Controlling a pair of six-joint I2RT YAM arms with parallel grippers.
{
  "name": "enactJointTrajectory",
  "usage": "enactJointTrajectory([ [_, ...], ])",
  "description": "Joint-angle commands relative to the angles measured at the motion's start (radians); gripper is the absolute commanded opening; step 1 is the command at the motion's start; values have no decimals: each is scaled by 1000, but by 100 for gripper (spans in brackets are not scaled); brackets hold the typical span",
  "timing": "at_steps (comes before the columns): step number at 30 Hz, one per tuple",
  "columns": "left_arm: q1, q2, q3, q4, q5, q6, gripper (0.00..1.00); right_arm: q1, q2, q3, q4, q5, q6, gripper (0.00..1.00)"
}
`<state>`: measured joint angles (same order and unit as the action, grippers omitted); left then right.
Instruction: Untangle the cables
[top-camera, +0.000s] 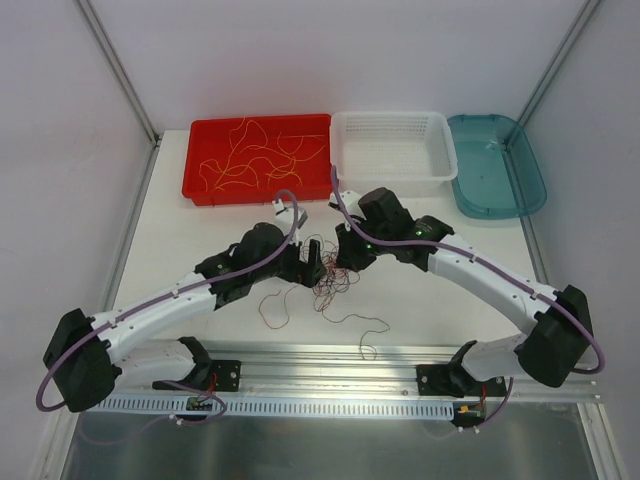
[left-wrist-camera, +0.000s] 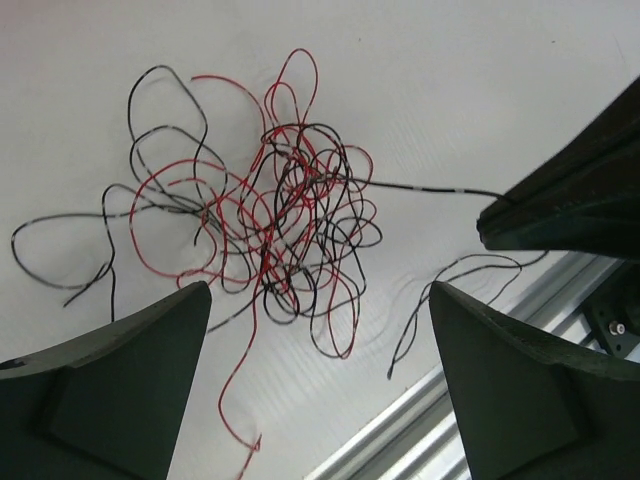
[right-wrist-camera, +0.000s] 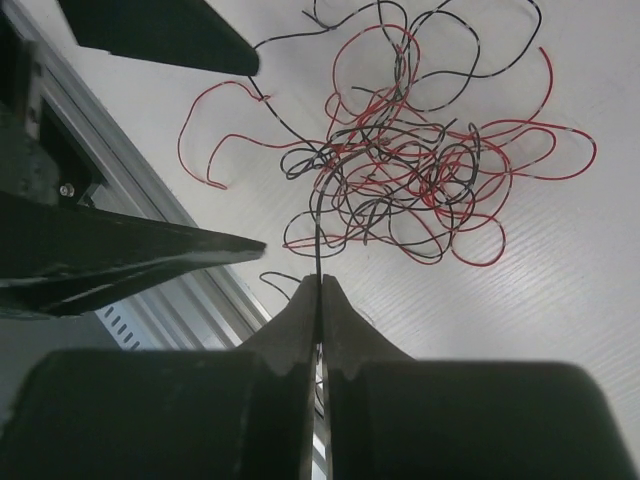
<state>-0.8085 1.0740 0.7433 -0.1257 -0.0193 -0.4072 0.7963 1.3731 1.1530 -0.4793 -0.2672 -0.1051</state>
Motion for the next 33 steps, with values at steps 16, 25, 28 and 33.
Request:
enactJointTrajectory([
  [16, -26, 369, -65, 555, -103, -16, 58, 35, -118, 77, -45, -15, 38, 1],
  [25, -29, 443, -45, 470, -211, -125, 26, 32, -190, 218, -157, 60, 2, 1],
  [28, -24, 443, -24, 364, -283, -140, 19, -2, -207, 344, -240, 91, -44, 1],
  [33, 29, 408, -48, 327, -291, -177, 16, -156, -239, 528, -334, 120, -65, 1],
])
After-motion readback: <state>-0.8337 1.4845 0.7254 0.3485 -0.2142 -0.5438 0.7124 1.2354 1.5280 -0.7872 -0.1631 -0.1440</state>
